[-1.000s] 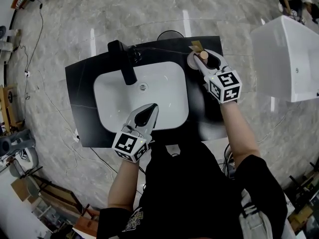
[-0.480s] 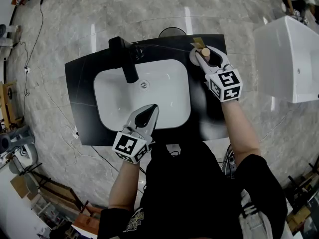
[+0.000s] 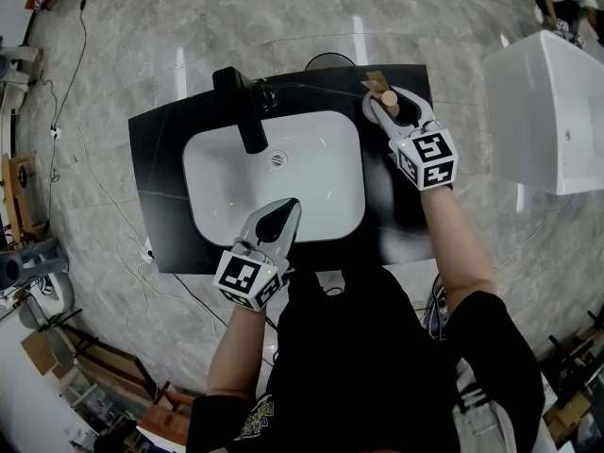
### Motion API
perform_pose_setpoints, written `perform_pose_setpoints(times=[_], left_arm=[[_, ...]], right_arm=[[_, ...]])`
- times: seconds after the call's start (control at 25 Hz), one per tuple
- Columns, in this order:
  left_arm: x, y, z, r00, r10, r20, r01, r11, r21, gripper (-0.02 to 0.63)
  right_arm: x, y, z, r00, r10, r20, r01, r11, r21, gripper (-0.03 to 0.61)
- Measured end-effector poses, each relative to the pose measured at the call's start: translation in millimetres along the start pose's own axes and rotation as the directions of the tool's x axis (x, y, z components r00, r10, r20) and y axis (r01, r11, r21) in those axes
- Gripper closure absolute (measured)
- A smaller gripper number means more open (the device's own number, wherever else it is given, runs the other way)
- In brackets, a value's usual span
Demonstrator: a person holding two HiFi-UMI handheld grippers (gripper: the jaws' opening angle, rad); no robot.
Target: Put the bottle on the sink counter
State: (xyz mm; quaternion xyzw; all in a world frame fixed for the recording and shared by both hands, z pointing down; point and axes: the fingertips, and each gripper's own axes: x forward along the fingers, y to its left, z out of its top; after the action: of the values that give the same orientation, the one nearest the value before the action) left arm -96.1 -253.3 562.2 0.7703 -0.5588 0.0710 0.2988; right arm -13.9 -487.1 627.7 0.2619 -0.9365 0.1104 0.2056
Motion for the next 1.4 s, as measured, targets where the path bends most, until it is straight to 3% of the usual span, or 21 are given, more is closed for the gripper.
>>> perform_pose_setpoints(times=[0.12, 0.36, 0.44, 0.52, 0.72, 1.12, 1.4], left_arm=[[-7, -1, -1, 1.0, -0.001, 0.011, 0.001, 1.0, 0.004, 0.614], [-24, 1, -3, 0.999, -0.008, 0.032, 0.008, 1.0, 0.007, 0.614], [-32, -1, -3, 0.999, -0.017, 0.039, 0.017, 1.0, 0.007, 0.614], [-43, -4, -3, 0.999, -0.028, 0.041, 0.028, 1.0, 0.011, 0.614], [-66, -5, 2, 0.996, -0.074, 0.055, 0.071, 0.996, 0.051, 0.614], [-145, -8, -1, 0.99, -0.107, 0.089, 0.099, 0.991, 0.089, 0.614], [-193, -7, -15, 0.987, -0.12, 0.106, 0.112, 0.991, 0.078, 0.614]], right_arm=[[-5, 1, -1, 1.0, 0.005, -0.001, -0.005, 0.999, 0.031, 0.365], [-36, 5, -3, 0.998, -0.058, 0.012, 0.057, 0.997, 0.052, 0.386], [-50, 10, -2, 0.997, -0.08, 0.017, 0.079, 0.996, 0.05, 0.419], [-64, 22, 0, 0.996, -0.082, 0.016, 0.081, 0.995, 0.061, 0.55], [-93, 73, 5, 0.999, -0.036, 0.021, 0.034, 0.992, 0.124, 0.551], [-139, 214, 17, 0.997, 0.072, 0.027, -0.076, 0.986, 0.146, 0.551], [-167, 286, 19, 0.995, 0.067, 0.069, -0.08, 0.972, 0.219, 0.551]])
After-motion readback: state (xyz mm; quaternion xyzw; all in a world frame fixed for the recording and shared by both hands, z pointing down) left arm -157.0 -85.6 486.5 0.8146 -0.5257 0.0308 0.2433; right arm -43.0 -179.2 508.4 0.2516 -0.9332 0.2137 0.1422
